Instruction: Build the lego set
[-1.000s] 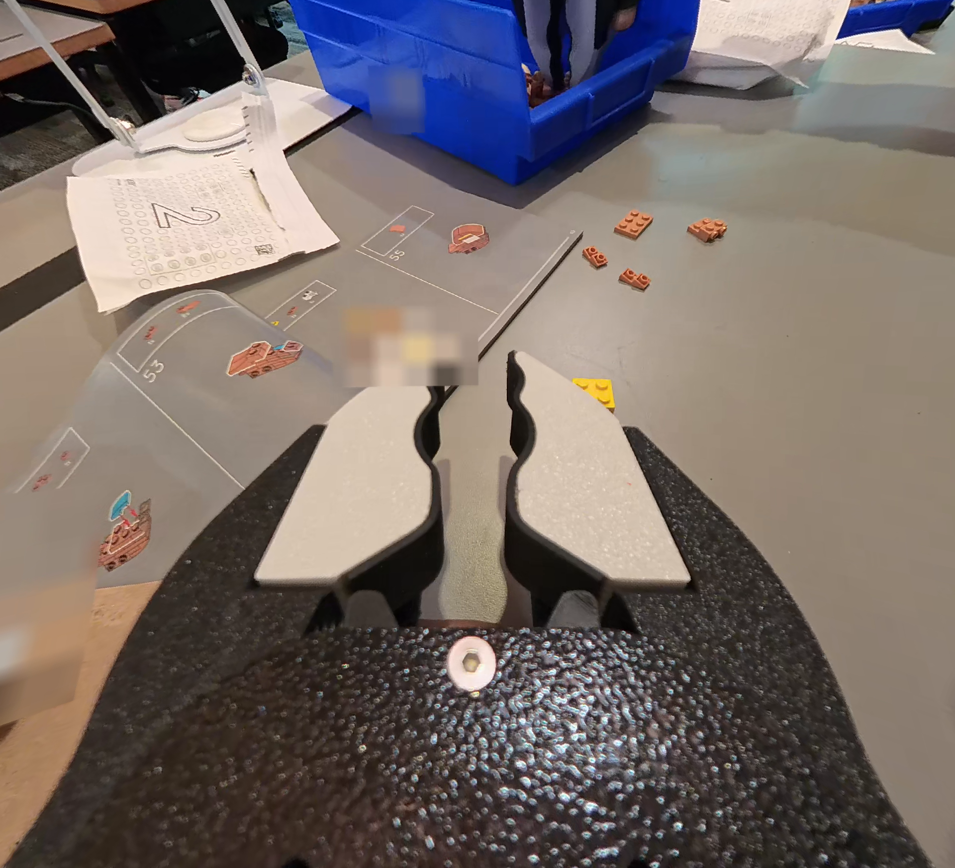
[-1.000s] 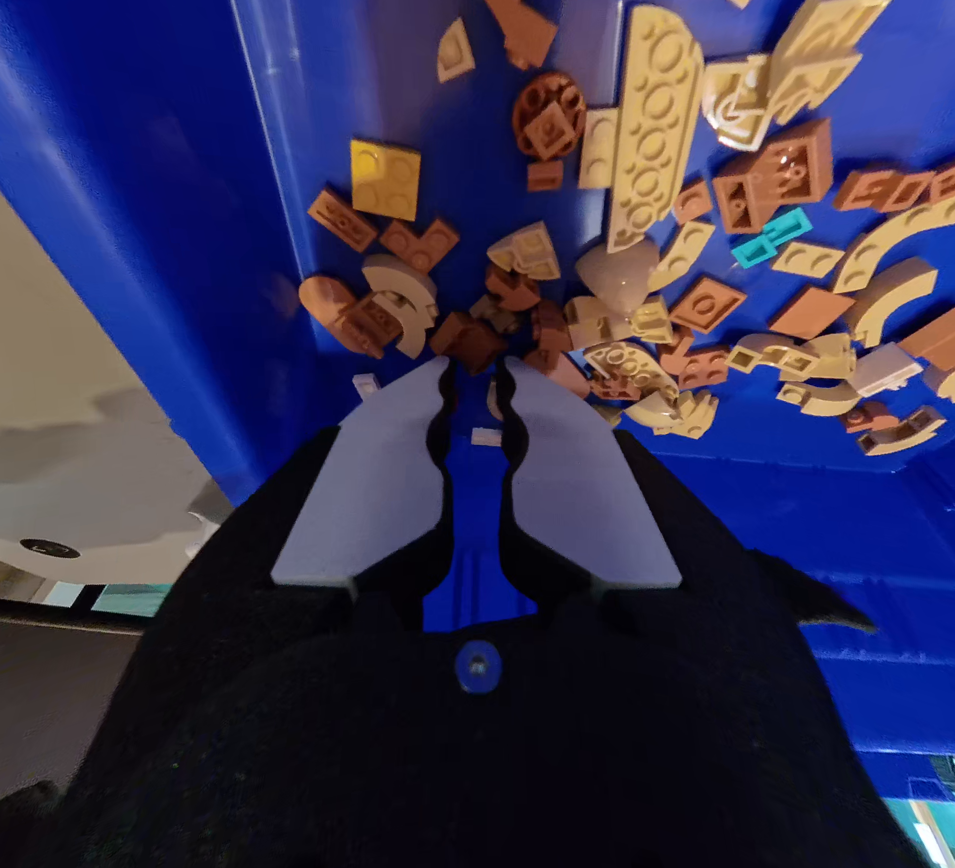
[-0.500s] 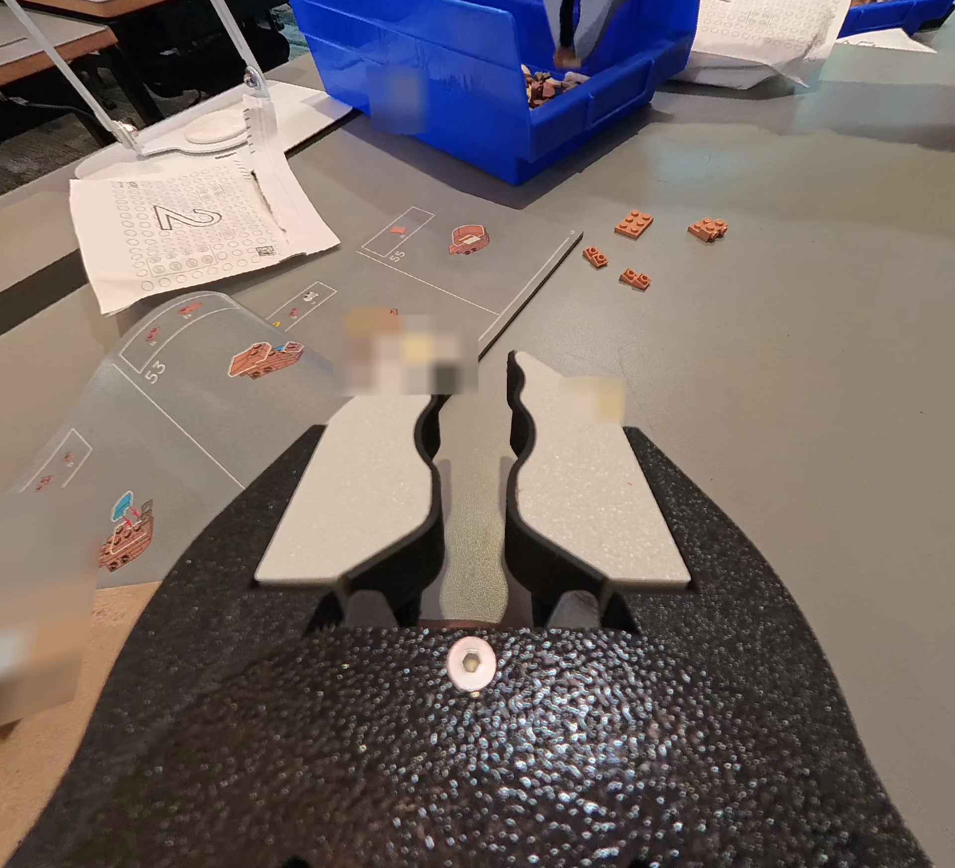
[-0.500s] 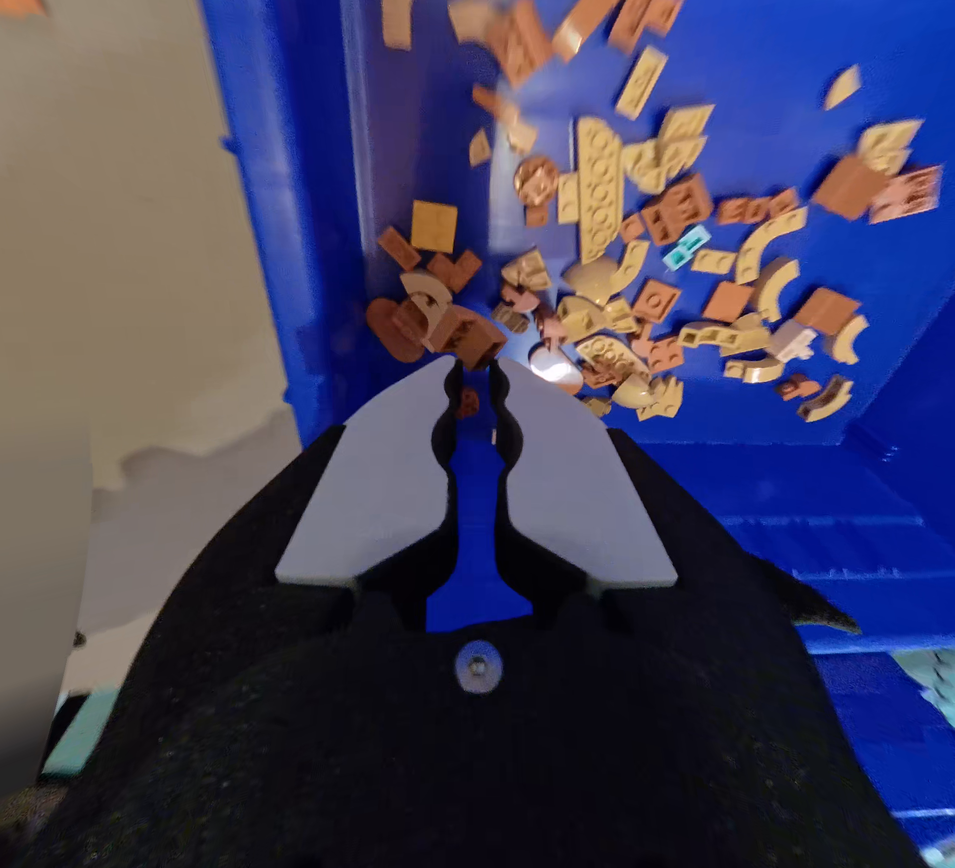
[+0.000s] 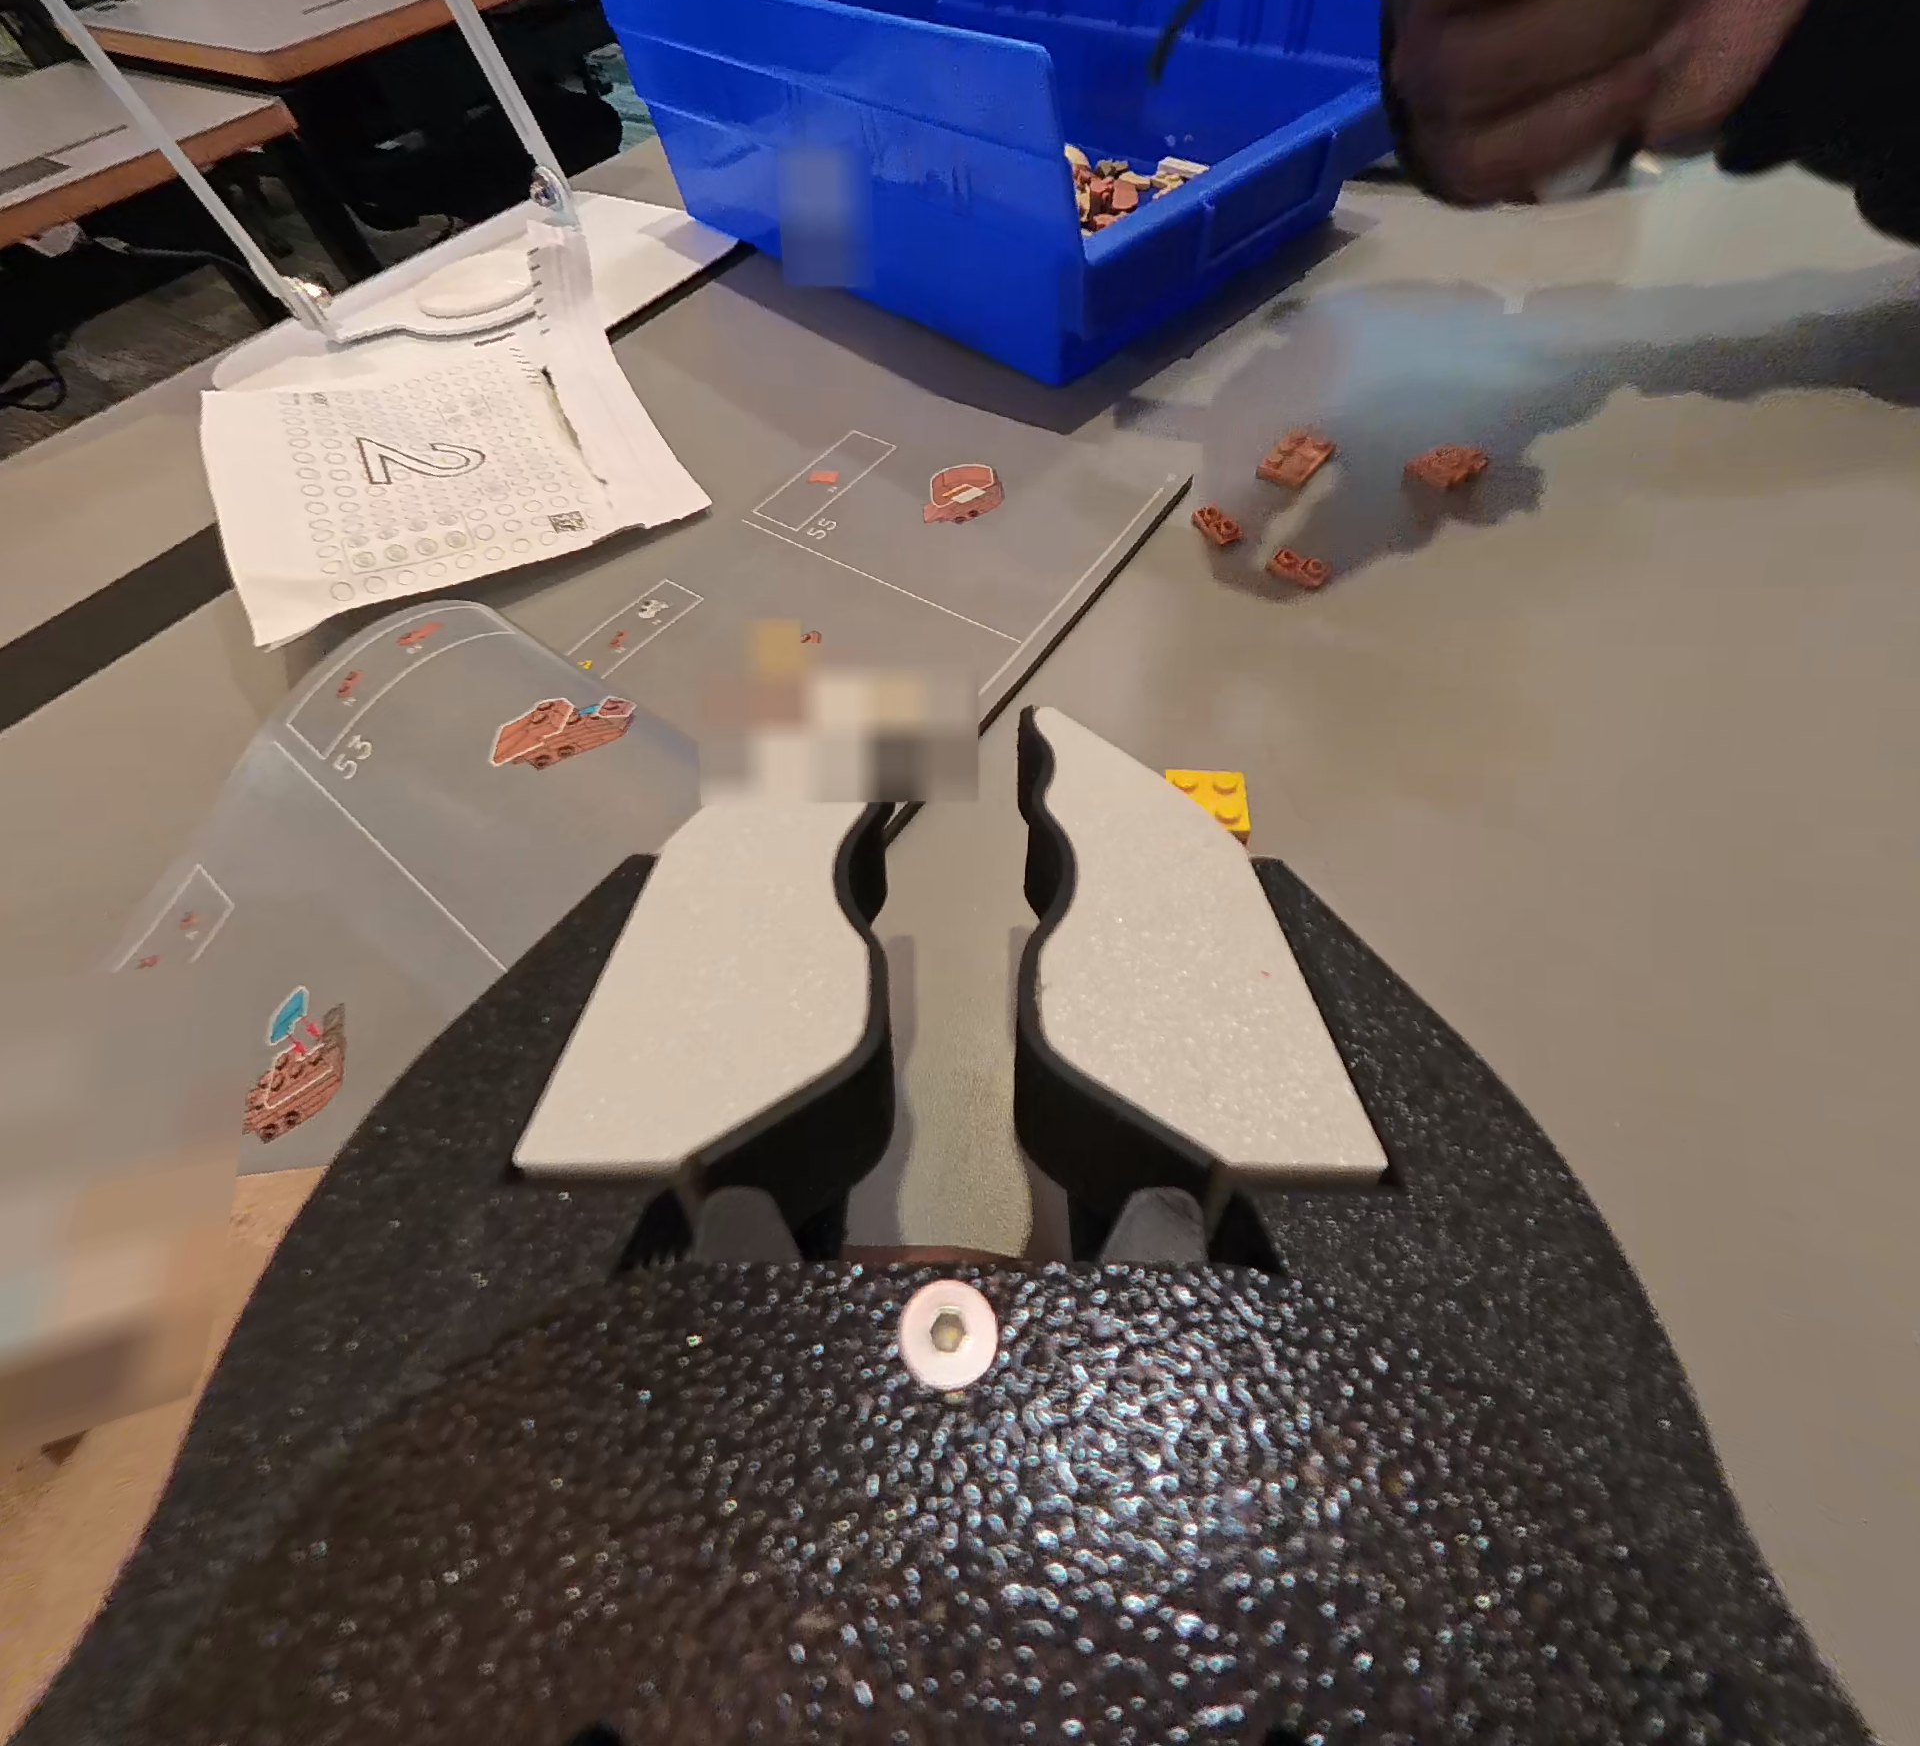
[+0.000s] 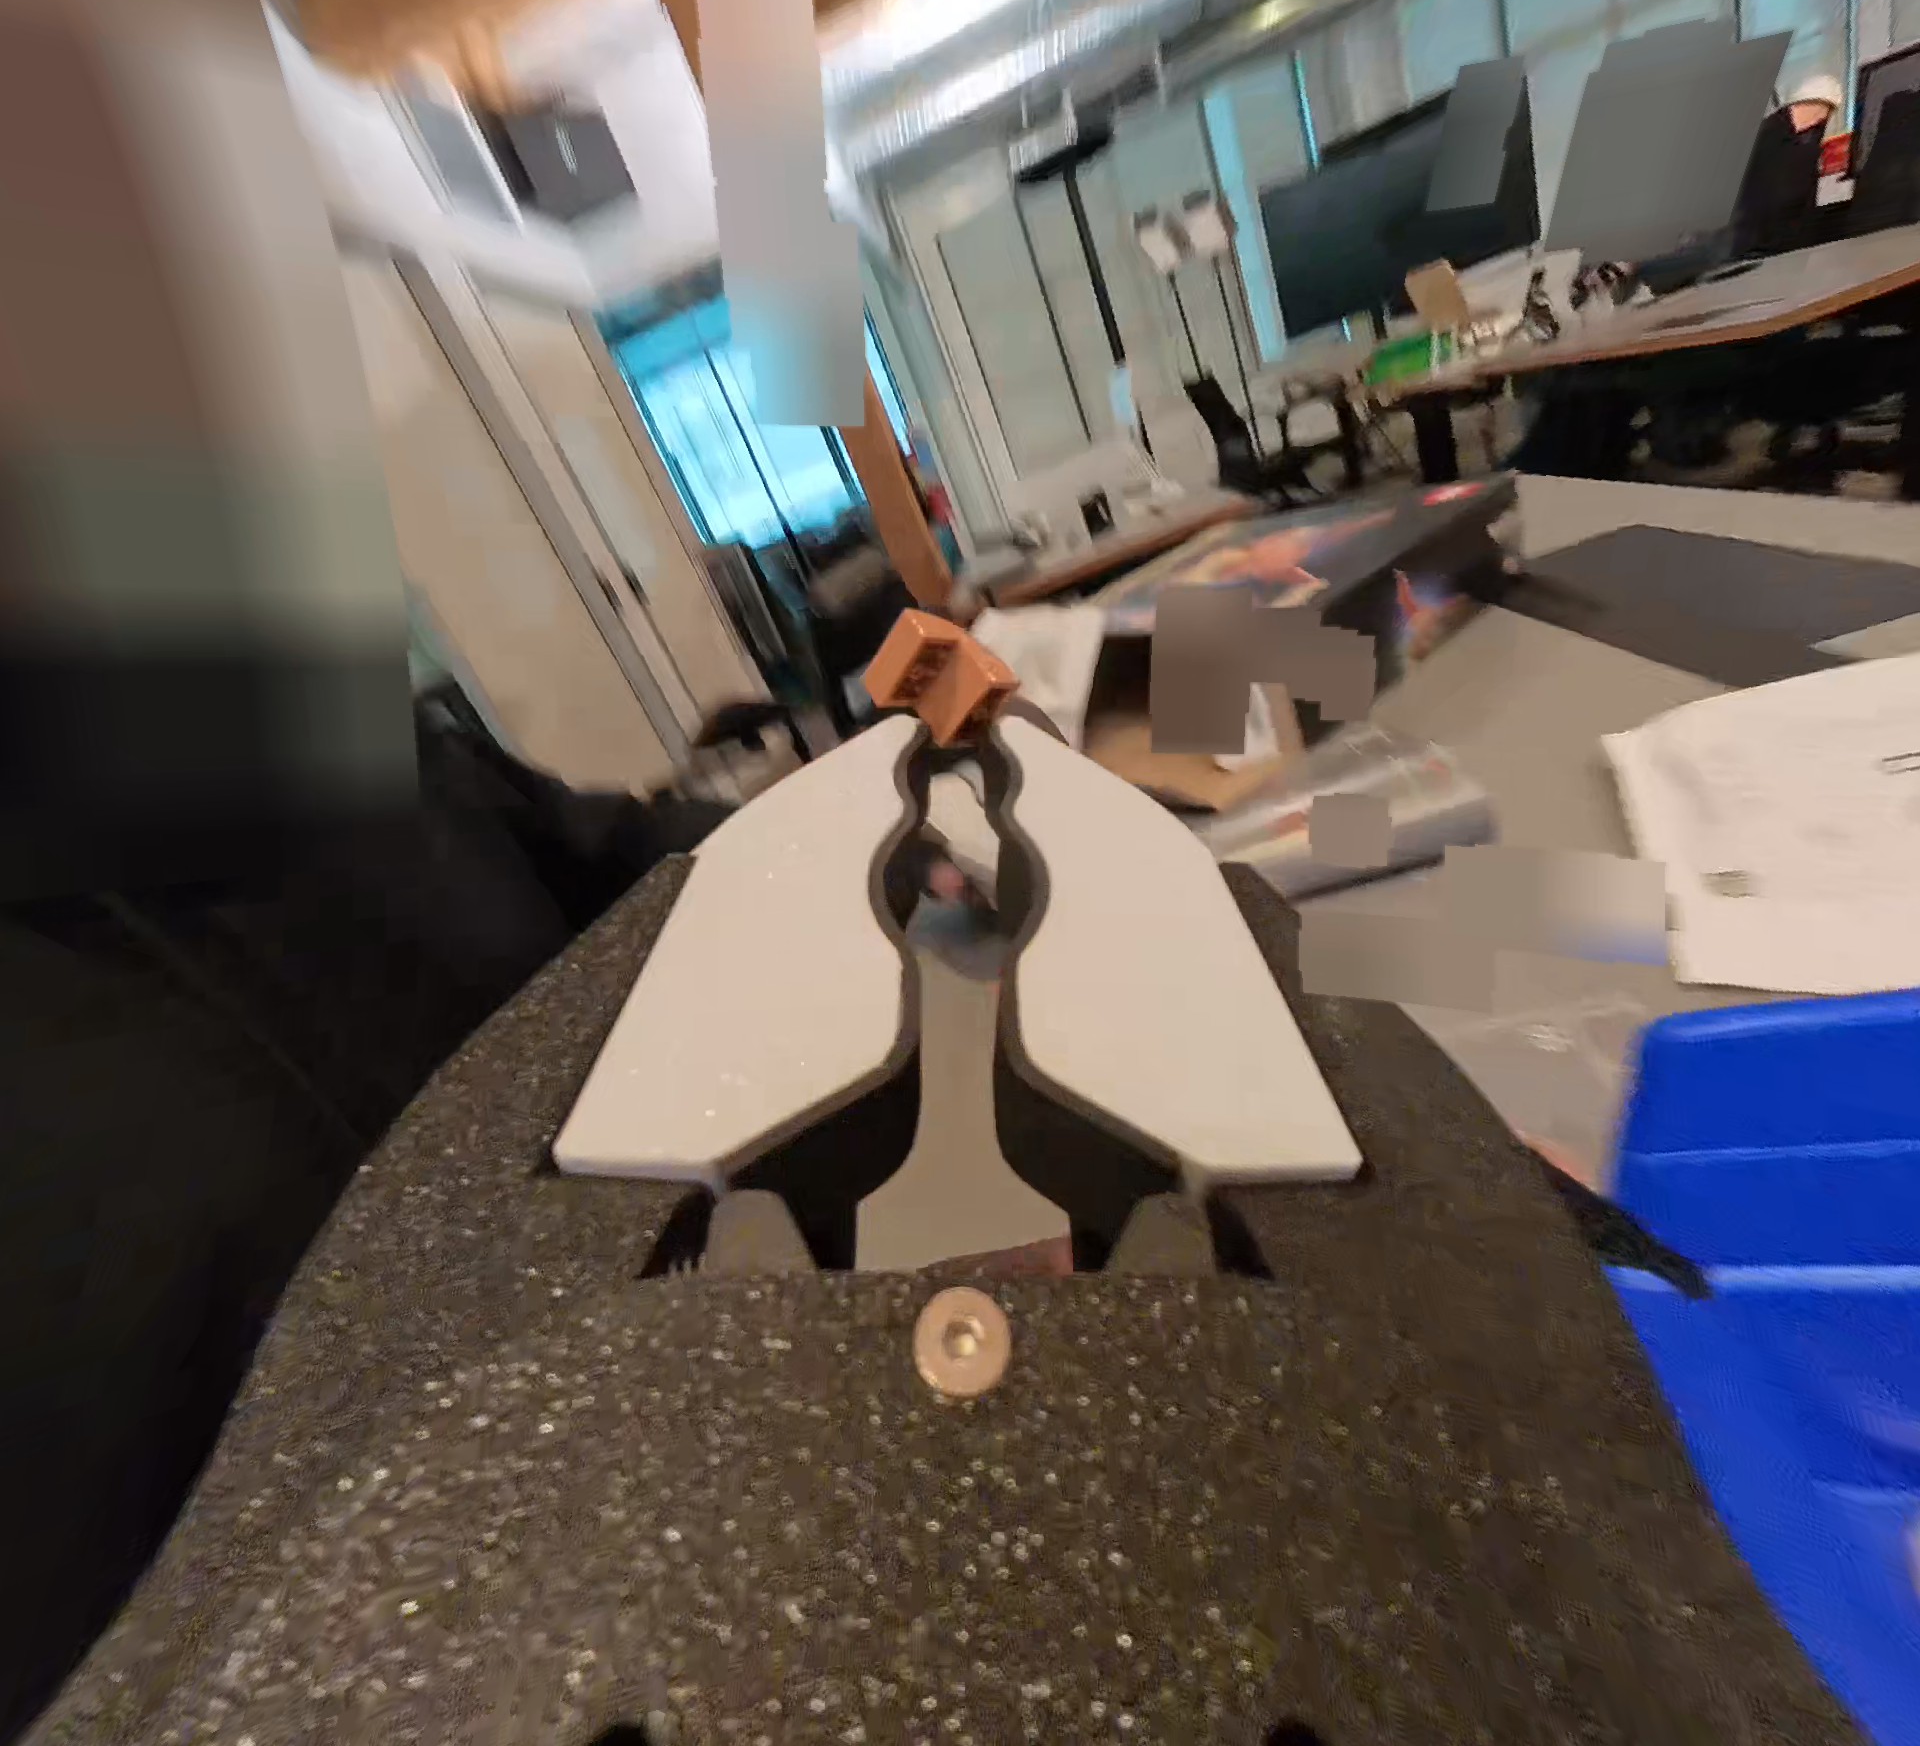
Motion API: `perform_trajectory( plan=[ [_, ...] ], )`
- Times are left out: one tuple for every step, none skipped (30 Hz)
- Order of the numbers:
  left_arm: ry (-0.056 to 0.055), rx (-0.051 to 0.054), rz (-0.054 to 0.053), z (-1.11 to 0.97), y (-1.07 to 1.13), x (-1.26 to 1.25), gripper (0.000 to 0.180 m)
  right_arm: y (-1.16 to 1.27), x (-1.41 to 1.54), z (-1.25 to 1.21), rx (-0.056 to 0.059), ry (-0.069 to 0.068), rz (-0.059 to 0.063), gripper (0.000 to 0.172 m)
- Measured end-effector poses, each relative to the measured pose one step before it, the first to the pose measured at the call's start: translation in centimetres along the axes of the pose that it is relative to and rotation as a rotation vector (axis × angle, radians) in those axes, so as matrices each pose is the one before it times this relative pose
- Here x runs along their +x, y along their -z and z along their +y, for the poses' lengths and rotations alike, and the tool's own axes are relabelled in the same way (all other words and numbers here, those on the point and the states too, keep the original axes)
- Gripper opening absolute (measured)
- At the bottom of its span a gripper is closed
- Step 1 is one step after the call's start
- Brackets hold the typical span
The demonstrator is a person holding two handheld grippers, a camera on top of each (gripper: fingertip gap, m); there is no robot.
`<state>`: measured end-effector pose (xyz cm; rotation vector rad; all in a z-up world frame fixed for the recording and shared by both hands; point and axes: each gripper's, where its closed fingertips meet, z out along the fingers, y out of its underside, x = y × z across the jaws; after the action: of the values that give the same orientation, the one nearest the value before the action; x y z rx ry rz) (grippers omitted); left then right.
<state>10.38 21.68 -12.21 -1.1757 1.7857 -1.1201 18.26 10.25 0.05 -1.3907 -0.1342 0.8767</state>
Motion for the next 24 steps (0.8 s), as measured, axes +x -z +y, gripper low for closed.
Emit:
perform_trajectory(
  plan=[
    [-0.0017, 0.0008, -0.0011, -0.008, 0.007, -0.002, 0.022, -0.217, 0.179, 0.324, 0.0628, -0.0673, 0.0031, 0.009],
    [-0.0004, 0.0012, -0.0003, -0.019, 0.013, -0.002, 0.022, -0.171, 0.336, 0.436, 0.0469, -0.054, 0.0146, 0.009],
    [0.0003, 0.0023, 0.0004, -0.025, 0.02, -0.002, 0.022, -0.24, 0.232, 0.56, 0.0213, -0.0462, 0.0091, 0.009],
    [0.0005, 0.0031, 0.001, -0.043, 0.02, -0.003, 0.022, -0.335, 0.049, 0.619, -0.0017, -0.0368, 0.0004, 0.009],
    [0.0001, 0.0039, 0.0023, -0.08, 0.032, 0.021, 0.022, -0.413, -0.182, 0.621, -0.0153, -0.02, -0.0081, 0.009],
    [-0.0013, 0.0051, 0.0033, -0.12, 0.049, 0.036, 0.022, -0.443, -0.293, 0.528, -0.0182, -0.0052, -0.0083, 0.009],
    [-0.0027, 0.0067, 0.0025, -0.139, 0.05, 0.042, 0.022, -0.439, -0.163, 0.441, -0.0169, -0.0011, 0.003, 0.009],
    [-0.0031, 0.007, 0.0006, -0.139, 0.059, 0.008, 0.022, -0.412, -0.017, 0.381, -0.0147, -0.0022, 0.0119, 0.009],
    [-0.0027, 0.0055, -0.0006, -0.114, 0.051, -0.019, 0.021, -0.35, 0.041, 0.373, -0.0131, -0.0031, 0.0129, 0.009],
    [-0.0012, 0.004, -0.001, -0.076, 0.051, -0.034, 0.021, -0.291, 0.058, 0.414, -0.0132, -0.0041, 0.01, 0.009],
    [0.0007, 0.0036, -0.0008, -0.067, 0.053, -0.05, 0.021, -0.216, 0.077, 0.446, -0.0132, -0.0048, 0.0078, 0.009],
    [0.0019, 0.0041, 0.0, -0.078, 0.065, -0.038, 0.021, -0.145, 0.171, 0.485, -0.0138, -0.0041, 0.0113, 0.009],
    [0.0021, 0.0055, 0.0004, -0.109, 0.055, -0.023, 0.021, -0.075, 0.295, 0.466, -0.0154, -0.0029, 0.0185, 0.009],
    [0.0012, 0.0069, 0.0013, -0.137, 0.064, 0.029, 0.021, -0.041, 0.341, 0.442, -0.0153, -0.0012, 0.0216, 0.009],
    [-0.0007, 0.0076, 0.0022, -0.161, 0.059, 0.068, 0.021, -0.012, 0.31, 0.411, -0.0158, 0.0033, 0.0204, 0.009],
    [-0.0035, 0.0077, 0.0022, -0.181, 0.054, 0.097, 0.021, 0.01, 0.29, 0.395, -0.0173, 0.0079, 0.0224, 0.008],
    [-0.0066, 0.007, 0.0016, -0.18, 0.059, 0.131, 0.021, 0.016, 0.286, 0.358, -0.016, 0.0074, 0.0262, 0.009],
    [-0.01, 0.0066, 0.0016, -0.184, 0.049, 0.143, 0.021, -0.004, 0.206, 0.314, -0.0118, 0.002, 0.0209, 0.009],
    [-0.0129, 0.0069, 0.002, -0.196, 0.048, 0.18, 0.021, -0.035, -0.004, 0.291, -0.0076, -0.0047, 0.0066, 0.009],
    [-0.0146, 0.0073, 0.0019, -0.21, 0.038, 0.183, 0.021, -0.096, -0.143, 0.312, -0.0059, -0.0104, -0.0032, 0.009],
    [-0.015, 0.007, 0.0022, -0.199, 0.045, 0.188, 0.022, -0.121, -0.139, 0.374, -0.0076, -0.0107, -0.003, 0.009],
    [-0.0147, 0.0077, 0.004, -0.204, 0.027, 0.21, 0.022, -0.156, -0.085, 0.432, -0.0115, -0.0066, 0.0003, 0.009],
    [-0.0138, 0.0086, 0.0051, -0.21, 0.025, 0.235, 0.022, -0.155, -0.083, 0.441, -0.0132, -0.0043, -0.0008, 0.009],
    [-0.0124, 0.0087, 0.0055, -0.217, 0.035, 0.22, 0.022, -0.155, -0.121, 0.389, -0.0107, -0.0062, -0.0052, 0.009]
  ],
)
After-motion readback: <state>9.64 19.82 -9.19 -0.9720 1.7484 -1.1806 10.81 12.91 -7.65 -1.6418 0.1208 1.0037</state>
